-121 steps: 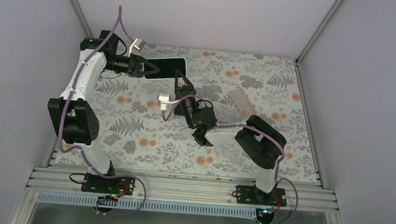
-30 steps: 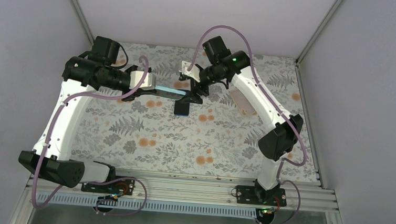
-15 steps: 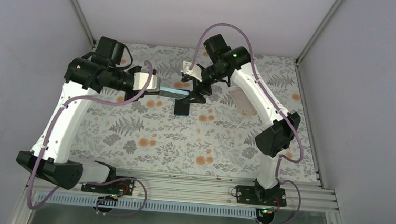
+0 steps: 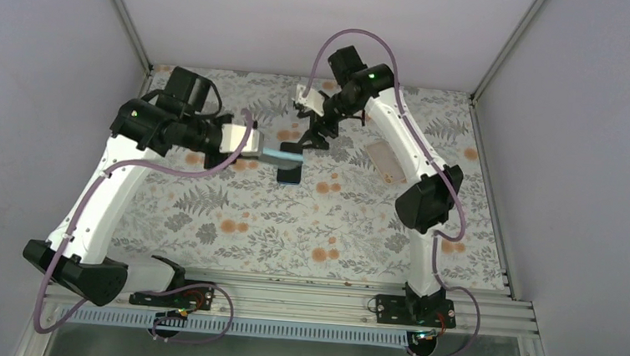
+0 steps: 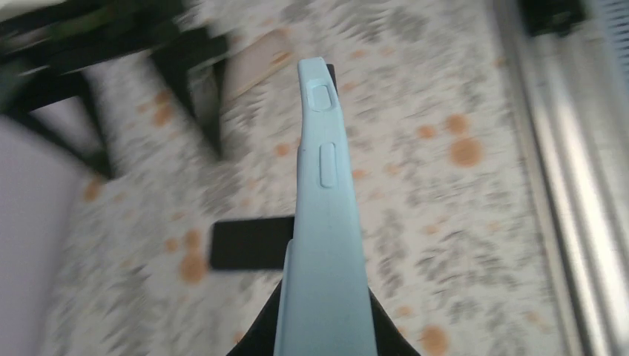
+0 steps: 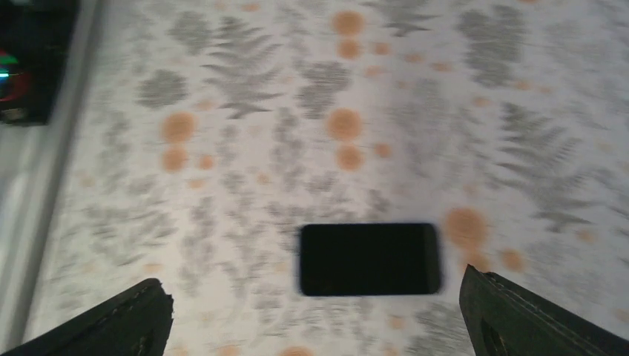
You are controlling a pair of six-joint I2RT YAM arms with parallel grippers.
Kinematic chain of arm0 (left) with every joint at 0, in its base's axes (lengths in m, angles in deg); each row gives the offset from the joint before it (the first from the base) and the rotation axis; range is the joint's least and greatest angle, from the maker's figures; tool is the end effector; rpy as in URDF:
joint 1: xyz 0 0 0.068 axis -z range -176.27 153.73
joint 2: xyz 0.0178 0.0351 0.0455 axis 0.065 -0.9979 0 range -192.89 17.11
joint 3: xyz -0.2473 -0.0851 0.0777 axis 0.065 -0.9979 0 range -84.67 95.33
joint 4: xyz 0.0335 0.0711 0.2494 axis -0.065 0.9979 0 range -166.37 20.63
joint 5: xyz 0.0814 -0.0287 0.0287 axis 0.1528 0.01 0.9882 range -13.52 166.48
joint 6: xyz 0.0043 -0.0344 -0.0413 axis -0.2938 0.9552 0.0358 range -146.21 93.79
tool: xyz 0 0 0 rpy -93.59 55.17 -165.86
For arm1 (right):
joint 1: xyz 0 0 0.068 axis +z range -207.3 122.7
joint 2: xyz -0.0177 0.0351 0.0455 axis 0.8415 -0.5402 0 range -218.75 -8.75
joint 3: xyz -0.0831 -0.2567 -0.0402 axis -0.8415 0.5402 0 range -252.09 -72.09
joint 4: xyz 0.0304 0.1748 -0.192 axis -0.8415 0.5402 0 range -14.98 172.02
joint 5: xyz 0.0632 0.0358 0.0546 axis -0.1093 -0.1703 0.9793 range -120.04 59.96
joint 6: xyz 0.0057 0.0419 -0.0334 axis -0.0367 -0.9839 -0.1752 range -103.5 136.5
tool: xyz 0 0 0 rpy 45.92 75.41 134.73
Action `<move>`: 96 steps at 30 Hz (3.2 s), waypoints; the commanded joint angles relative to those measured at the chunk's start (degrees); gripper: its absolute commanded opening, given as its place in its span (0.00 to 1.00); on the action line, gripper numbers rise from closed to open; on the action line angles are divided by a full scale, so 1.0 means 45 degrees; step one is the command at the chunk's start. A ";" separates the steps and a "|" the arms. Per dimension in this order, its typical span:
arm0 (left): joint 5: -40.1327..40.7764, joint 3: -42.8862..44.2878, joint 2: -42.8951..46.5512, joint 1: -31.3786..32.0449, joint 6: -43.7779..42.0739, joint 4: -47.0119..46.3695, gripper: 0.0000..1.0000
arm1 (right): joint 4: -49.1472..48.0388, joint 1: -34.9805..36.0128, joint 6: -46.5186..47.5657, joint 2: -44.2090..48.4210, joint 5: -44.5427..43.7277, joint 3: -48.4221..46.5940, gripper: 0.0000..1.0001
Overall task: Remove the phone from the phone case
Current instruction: Remove the phone case from the phone.
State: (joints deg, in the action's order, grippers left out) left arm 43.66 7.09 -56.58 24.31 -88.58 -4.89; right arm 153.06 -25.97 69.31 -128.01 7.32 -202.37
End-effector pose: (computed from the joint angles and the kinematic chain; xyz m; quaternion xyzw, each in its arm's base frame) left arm 0.2012 -0.0963 0.4165 0.6697 0.6237 -0.1432 0.3769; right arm 0.3456 0.2358 0.3554 -0.6694 0.6464 0.2733 0.2438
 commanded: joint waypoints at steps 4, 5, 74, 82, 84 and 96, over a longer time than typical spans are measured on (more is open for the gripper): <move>-0.2638 -0.0345 0.0695 0.0795 -0.0353 0.1384 0.02 | -0.2927 -0.1508 -0.2004 -0.1237 -0.1296 -0.0989 1.00; -0.2611 -0.0362 0.0675 0.0787 -0.0370 0.1386 0.02 | -0.2984 -0.1645 -0.2161 -0.1310 -0.1336 -0.1015 1.00; -0.1455 -0.1803 0.1071 0.0773 0.0979 -0.1973 0.02 | -0.5064 -0.0581 -0.0579 0.7074 0.3580 0.9029 0.94; -0.1535 -0.1739 0.1029 0.0778 0.0989 -0.1983 0.02 | -0.5280 -0.0538 -0.0767 0.6973 0.3373 0.9073 0.92; -0.1521 -0.1709 0.0996 0.0774 0.0980 -0.1971 0.02 | -0.5198 -0.0483 -0.0696 0.6953 0.3376 0.9068 0.92; -0.1838 -0.1457 0.0875 0.0776 0.0840 -0.1736 0.02 | -0.5732 -0.0302 -0.1134 0.6892 0.2920 0.9097 0.92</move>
State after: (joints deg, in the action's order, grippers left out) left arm 38.83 -1.69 -53.26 27.96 -84.64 -11.14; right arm 129.43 -27.70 65.75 -96.60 20.94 -160.16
